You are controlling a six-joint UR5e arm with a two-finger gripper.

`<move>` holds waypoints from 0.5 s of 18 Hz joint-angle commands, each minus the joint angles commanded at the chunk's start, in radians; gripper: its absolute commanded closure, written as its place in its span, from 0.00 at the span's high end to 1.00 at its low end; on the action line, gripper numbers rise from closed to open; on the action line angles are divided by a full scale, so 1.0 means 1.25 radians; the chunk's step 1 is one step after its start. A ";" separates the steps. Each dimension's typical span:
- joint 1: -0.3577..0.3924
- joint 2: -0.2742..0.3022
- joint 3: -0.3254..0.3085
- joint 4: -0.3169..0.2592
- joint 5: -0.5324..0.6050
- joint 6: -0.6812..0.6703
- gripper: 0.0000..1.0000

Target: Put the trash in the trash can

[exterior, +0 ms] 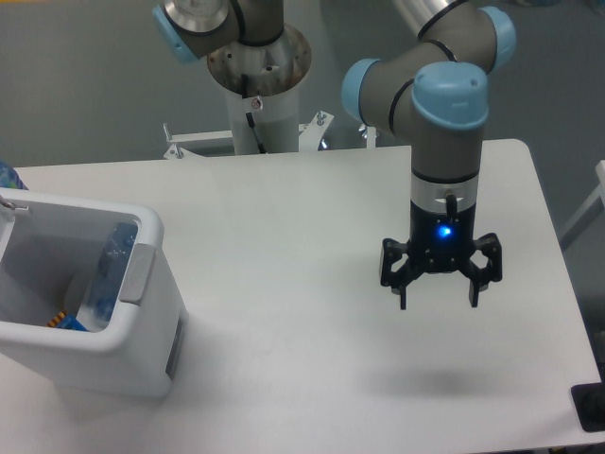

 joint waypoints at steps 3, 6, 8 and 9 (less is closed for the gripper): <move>-0.017 0.007 -0.047 0.004 0.022 0.085 1.00; -0.018 0.007 -0.059 0.002 0.026 0.097 1.00; -0.020 0.006 -0.060 0.002 0.050 0.099 1.00; -0.020 0.005 -0.060 0.002 0.059 0.097 1.00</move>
